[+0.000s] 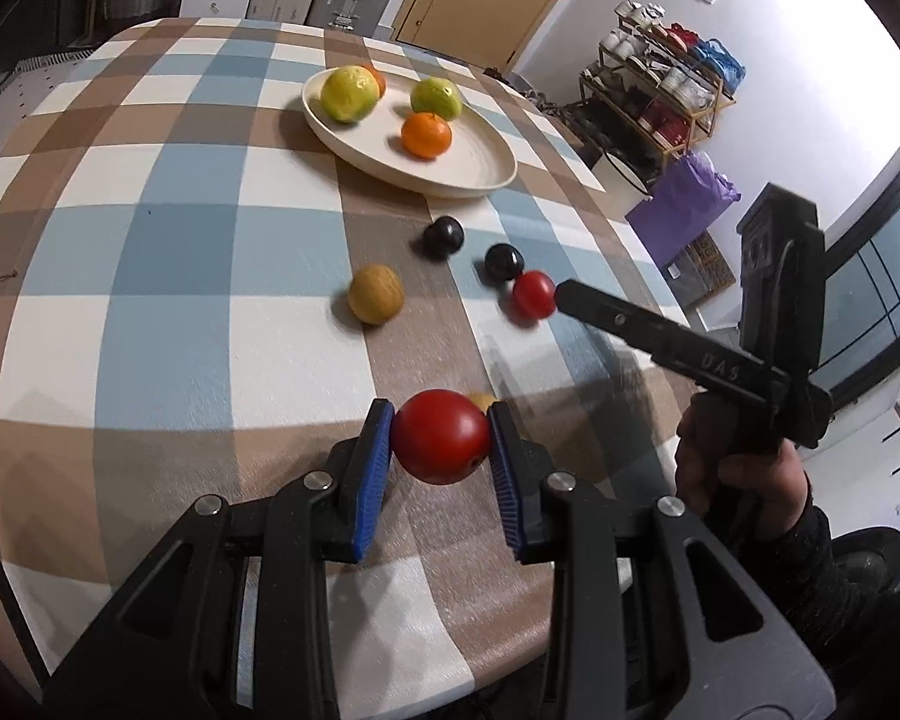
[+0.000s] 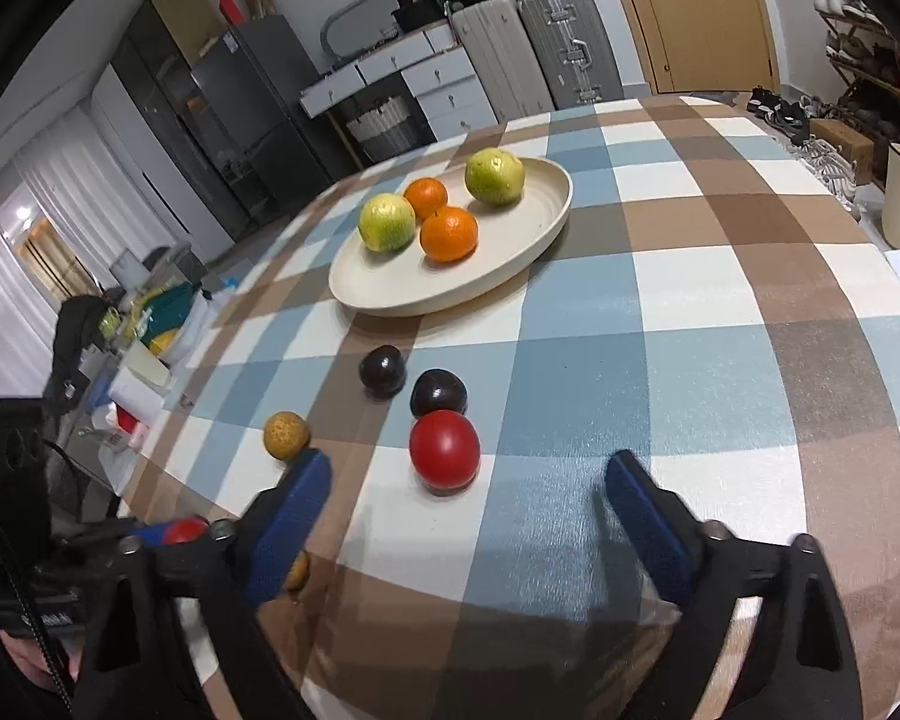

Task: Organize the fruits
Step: 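Grasp a red tomato with the left gripper while right gripper grasps another red tomato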

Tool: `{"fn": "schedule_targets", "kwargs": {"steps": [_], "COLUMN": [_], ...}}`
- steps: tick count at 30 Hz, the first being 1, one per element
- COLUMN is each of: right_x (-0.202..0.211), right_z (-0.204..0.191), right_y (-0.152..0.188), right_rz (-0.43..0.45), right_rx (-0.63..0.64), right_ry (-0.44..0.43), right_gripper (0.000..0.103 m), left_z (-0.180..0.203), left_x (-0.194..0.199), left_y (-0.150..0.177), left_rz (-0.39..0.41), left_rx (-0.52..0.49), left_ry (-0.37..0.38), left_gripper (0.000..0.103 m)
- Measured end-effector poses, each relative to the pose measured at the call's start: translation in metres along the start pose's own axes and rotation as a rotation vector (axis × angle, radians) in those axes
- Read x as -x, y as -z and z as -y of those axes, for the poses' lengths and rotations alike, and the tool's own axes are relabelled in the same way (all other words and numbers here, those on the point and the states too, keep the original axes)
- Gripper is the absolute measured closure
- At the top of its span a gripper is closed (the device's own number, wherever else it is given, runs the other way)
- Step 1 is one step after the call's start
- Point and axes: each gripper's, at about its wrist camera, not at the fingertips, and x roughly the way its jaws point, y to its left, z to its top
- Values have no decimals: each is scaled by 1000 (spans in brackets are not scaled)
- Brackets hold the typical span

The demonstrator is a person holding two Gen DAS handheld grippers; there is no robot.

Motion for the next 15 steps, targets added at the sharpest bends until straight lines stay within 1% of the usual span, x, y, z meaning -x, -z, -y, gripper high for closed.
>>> {"fn": "schedule_targets", "kwargs": {"steps": [2,5,6,8,9,11,13,15], "right_x": [-5,-9,-10,-13,-16,-21,-25,-29], "right_z": [-1,-4,-5,-8,-9,-11,-13,-15], "right_y": [-2,-5,-6,-7,-8,-10,-10,-10], "right_rz": [-11,-19,-22,-29,-37,-54,-66,-76], "right_rx": [0,10,16,30,38,44,53,68], "right_ry": [3,3,-14,-28,-25,-22,-17,-2], "right_gripper": [17,28,30,38,41,49,53,60], "left_z": [-5,-13,-14,-16,-17,-18,-19,-20], "left_x": [-1,-4,-5,-5,-6,-6,-6,-5], "left_y": [-4,-8,-9,-12,-14,-17,-19,-23], "left_rz": [1,-3,-3,-2,-3,0,1,8], "left_rx": [16,49,50,56,56,55,57,59], "left_ry": [-13,-8,-10,-9,-8,-14,-14,-19], "left_gripper": [74,74,75,74,74,74,74,74]}}
